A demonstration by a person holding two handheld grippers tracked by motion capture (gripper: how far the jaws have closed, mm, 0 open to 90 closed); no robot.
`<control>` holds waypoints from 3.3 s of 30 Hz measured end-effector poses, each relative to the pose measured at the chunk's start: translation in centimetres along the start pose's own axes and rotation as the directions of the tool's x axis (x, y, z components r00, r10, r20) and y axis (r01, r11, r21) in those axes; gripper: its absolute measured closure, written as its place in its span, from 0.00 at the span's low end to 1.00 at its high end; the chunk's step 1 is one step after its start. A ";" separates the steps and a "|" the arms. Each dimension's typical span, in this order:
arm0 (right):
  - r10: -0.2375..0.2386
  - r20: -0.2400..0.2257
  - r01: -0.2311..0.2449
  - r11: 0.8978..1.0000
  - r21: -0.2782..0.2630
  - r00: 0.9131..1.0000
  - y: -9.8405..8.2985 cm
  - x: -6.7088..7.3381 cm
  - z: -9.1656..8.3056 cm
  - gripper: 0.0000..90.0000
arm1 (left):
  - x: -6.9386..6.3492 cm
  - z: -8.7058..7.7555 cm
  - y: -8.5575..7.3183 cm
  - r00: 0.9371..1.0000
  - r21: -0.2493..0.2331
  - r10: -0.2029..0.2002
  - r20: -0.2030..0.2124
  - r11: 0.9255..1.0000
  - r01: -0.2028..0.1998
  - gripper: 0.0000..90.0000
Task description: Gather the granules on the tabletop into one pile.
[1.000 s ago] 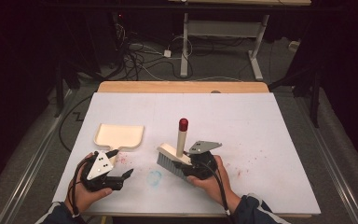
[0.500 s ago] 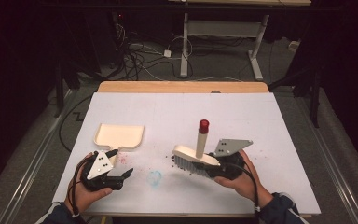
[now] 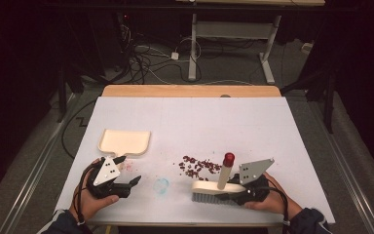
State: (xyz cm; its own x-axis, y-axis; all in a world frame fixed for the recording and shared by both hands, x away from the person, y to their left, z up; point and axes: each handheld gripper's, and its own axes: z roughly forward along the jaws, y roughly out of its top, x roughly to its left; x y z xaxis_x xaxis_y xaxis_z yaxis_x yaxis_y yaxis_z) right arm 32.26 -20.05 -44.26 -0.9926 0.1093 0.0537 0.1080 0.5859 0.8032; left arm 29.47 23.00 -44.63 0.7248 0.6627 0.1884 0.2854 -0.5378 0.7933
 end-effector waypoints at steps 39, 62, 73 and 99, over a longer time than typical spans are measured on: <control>0.207 0.494 -0.149 0.977 -0.155 0.845 0.9 -0.3 -3.6 0.75 | -1.4 0.6 0.4 0.997 0.026 0.051 0.054 0.998 -0.053 0.20; 0.309 0.812 -0.352 0.926 -0.139 0.495 2.1 1.5 4.9 0.75 | -1.6 0.7 0.4 0.997 0.037 0.066 0.031 0.997 -0.067 0.22; 0.369 0.834 -0.328 0.913 -0.243 0.409 3.5 1.4 7.9 0.75 | -1.2 0.7 0.3 0.997 0.026 0.056 0.044 0.998 -0.058 0.22; 0.351 0.542 -0.216 0.930 -0.299 0.763 4.1 1.5 0.9 0.75 | -1.2 1.2 0.6 0.997 0.044 0.064 0.050 0.997 -0.066 0.22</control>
State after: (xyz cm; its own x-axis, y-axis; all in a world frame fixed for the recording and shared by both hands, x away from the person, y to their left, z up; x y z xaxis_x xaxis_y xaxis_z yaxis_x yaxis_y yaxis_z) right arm 31.28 -16.72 -41.43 -0.6891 0.7246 0.0016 0.2979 0.2814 0.9122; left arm 29.49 21.25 -45.11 0.7719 0.6000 0.2101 0.2639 -0.6030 0.7528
